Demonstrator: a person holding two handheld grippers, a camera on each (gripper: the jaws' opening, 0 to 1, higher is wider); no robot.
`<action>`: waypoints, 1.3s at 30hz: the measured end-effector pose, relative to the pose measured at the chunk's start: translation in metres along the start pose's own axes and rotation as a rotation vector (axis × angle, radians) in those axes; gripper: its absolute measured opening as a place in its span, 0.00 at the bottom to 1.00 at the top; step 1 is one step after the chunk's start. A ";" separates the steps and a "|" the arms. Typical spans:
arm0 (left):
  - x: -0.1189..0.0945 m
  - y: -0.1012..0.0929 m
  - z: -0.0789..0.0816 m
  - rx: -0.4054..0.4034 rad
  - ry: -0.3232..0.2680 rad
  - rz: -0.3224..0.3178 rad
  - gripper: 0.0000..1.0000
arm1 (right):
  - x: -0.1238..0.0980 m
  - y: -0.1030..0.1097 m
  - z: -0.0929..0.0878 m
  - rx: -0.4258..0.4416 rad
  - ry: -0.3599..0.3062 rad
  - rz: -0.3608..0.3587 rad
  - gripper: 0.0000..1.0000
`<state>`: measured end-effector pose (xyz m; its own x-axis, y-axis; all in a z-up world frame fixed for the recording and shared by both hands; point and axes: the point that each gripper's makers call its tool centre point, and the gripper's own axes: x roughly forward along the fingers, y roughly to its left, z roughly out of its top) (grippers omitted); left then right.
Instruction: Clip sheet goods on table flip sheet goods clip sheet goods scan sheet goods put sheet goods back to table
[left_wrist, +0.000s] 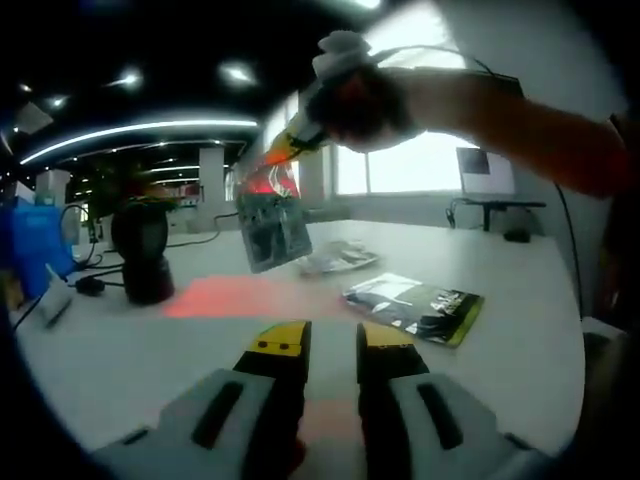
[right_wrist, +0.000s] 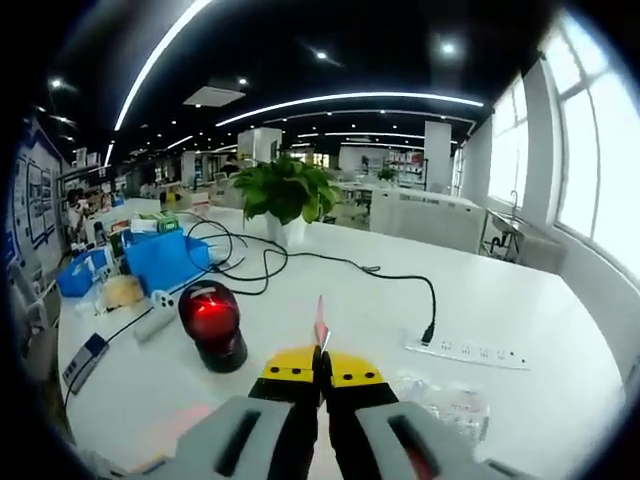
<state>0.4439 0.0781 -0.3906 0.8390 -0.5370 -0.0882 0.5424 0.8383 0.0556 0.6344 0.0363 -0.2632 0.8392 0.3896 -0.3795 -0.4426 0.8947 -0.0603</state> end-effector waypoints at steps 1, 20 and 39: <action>0.000 0.000 0.000 0.000 0.000 0.001 0.11 | 0.000 0.001 0.000 0.004 0.000 -0.004 0.00; 0.000 0.000 0.000 -0.008 -0.004 -0.001 0.11 | 0.015 0.017 0.000 0.013 -0.013 -0.062 0.00; 0.003 0.008 -0.005 -0.006 -0.003 -0.001 0.11 | 0.028 0.026 0.002 0.010 -0.029 -0.074 0.00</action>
<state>0.4503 0.0836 -0.3951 0.8387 -0.5378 -0.0856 0.5428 0.8384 0.0498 0.6468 0.0707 -0.2734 0.8783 0.3285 -0.3474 -0.3760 0.9234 -0.0774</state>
